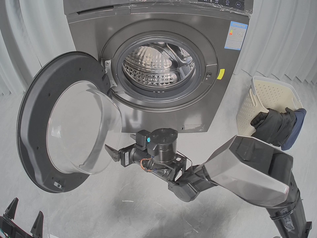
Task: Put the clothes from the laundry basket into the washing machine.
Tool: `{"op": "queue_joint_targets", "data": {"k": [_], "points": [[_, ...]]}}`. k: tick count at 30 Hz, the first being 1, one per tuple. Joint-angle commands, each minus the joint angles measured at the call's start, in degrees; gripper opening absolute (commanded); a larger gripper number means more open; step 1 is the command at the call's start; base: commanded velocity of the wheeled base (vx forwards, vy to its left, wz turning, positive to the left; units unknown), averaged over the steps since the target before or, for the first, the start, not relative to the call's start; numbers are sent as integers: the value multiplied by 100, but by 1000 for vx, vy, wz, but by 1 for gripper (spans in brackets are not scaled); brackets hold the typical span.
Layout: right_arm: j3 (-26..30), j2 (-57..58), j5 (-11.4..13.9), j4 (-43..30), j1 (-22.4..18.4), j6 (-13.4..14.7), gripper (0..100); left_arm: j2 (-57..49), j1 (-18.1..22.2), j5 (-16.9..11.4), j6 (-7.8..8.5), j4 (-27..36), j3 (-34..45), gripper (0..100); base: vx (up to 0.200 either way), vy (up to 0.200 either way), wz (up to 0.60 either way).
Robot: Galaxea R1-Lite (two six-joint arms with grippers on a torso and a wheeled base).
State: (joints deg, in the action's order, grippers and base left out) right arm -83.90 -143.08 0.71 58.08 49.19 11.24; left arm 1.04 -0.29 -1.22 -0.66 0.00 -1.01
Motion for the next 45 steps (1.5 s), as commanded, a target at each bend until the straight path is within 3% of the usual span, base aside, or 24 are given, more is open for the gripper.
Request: {"op": "queue_joint_targets", "data": {"k": [1, 7, 10, 13, 15, 19, 21, 22, 29, 37, 41, 45], "points": [[-531, -545, -9, 63, 91, 45, 100, -86, -6, -1, -4, 0, 92, 100, 0, 0, 0], [-461, -458, -53, 283, -32, 45, 100, -86, -6, -1, -13, 0, 92, 100, 0, 0, 0], [-66, -106, -115, 354, -173, 36, 100, -86, -6, -1, -13, 0, 92, 100, 0, 0, 0], [857, 685, -123, 397, -410, -34, 100, -86, 3, -1, -4, 0, 92, 100, 0, 0, 0], [1068, 870, -132, 415, -480, -52, 100, -86, -6, -1, -13, 0, 92, 100, 0, 0, 0], [2677, 2232, -132, 591, -920, -201, 100, -86, 3, -1, -13, 0, 92, 100, 0, 0, 0], [2782, 2320, -132, 608, -955, -201, 100, -86, 3, -1, -4, 0, 92, 100, 0, 0, 0], [3661, 3076, -132, 758, -1236, -254, 100, -86, 3, -1, -4, 0, 92, 100, 0, 0, 0], [5832, 5000, -141, 1083, -1764, -351, 100, -86, 3, -1, -4, 0, 92, 100, 0, 0, 0], [7291, 7013, -79, 978, -3117, -544, 100, -86, 3, -1, -4, 0, 92, 100, 0, 0, 0], [7933, 7883, -79, 846, -3548, -641, 100, -86, -6, -1, -13, 0, 92, 100, 0, 0, 0], [8223, 8279, -79, 714, -3829, -649, 100, -86, -6, -1, -4, 0, 92, 100, 0, 0, 0]]}}
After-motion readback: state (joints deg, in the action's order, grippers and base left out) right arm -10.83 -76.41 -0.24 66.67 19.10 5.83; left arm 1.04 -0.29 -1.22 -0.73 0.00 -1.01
